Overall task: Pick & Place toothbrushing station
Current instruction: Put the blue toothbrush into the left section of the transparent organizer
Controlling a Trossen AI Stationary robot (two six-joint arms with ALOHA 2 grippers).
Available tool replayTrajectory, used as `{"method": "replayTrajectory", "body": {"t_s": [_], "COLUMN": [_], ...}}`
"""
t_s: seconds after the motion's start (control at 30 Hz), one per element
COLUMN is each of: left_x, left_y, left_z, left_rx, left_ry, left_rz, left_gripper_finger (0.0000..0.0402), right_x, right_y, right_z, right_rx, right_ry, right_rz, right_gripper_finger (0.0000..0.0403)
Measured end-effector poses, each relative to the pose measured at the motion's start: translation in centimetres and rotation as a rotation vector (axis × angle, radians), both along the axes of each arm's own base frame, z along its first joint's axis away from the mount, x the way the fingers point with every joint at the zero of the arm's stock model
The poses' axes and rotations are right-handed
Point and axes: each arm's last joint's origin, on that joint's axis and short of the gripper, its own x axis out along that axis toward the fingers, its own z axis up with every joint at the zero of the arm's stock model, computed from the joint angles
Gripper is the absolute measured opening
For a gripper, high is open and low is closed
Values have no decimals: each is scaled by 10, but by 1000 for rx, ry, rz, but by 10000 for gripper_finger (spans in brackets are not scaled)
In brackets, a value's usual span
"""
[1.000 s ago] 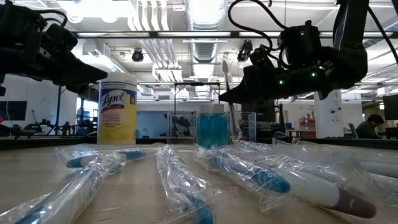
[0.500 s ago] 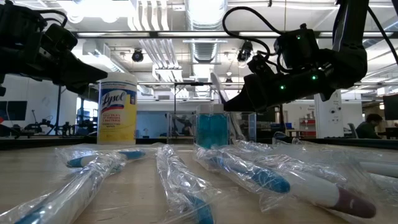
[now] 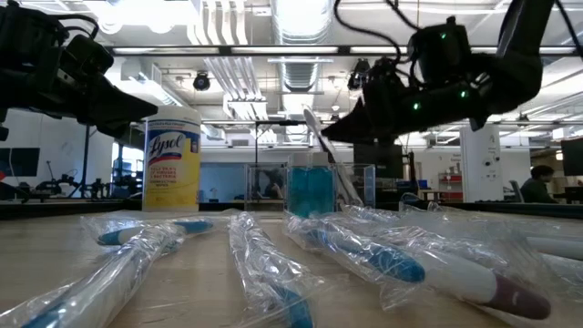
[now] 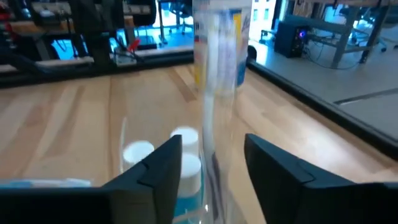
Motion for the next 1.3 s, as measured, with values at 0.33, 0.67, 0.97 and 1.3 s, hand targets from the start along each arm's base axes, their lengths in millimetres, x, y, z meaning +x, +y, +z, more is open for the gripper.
{"method": "replayTrajectory", "body": {"t_s": [0.33, 0.67, 0.97, 1.3], "left_x": [0, -4, -6, -7], "left_y": [-3, -6, -6, -6], "left_z": [5, 21, 24, 25], "left_rx": [15, 102, 113, 65], "left_ry": [-50, -147, -175, -187], "left_rz": [-98, -167, -170, -158], "left_gripper_finger": [24, 4, 2, 27], "right_x": [-58, -138, -168, -179], "right_y": [13, 24, 28, 29], "right_z": [62, 56, 46, 46], "right_rx": [-149, -155, -133, -157], "right_ry": [-157, -208, -316, -372], "right_rz": [115, 134, 129, 108], "right_gripper_finger": [176, 17, 8, 8]}}
